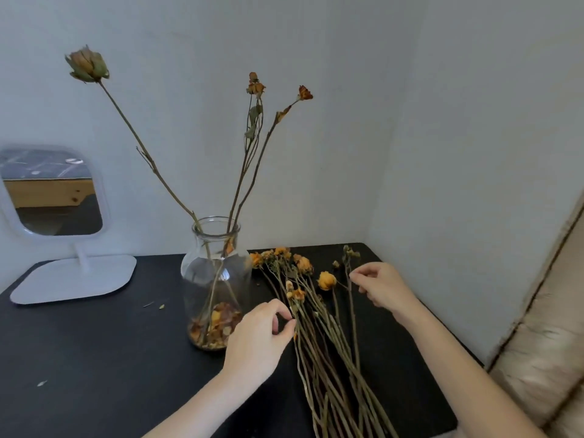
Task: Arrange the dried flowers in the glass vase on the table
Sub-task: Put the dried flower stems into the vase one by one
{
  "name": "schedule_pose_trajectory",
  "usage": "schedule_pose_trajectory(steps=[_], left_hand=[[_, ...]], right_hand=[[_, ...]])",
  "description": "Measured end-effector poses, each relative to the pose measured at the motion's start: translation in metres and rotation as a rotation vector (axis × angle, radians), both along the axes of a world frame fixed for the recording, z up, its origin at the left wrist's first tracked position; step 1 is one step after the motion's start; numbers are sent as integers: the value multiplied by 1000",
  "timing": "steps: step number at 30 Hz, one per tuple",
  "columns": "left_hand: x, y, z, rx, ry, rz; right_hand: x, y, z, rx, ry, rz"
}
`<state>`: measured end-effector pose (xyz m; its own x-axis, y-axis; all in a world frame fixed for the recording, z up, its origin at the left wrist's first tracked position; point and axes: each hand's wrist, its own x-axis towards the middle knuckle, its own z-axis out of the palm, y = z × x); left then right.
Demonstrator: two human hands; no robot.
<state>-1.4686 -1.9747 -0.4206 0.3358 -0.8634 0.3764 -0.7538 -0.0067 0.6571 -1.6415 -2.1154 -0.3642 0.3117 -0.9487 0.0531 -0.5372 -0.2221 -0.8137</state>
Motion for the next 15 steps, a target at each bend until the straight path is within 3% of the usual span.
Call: schedule_pose_trajectory(steps=[3,8,15], left_hand=[[-5,-25,-7,121,140,92],[-7,-44,-23,268,173,174],[-3,-50,-27,243,270,193]], right_hand=[[-13,-6,-17,6,96,-13],[-6,-3,-35,-12,243,115],[25,1,-43,-2,392,175]])
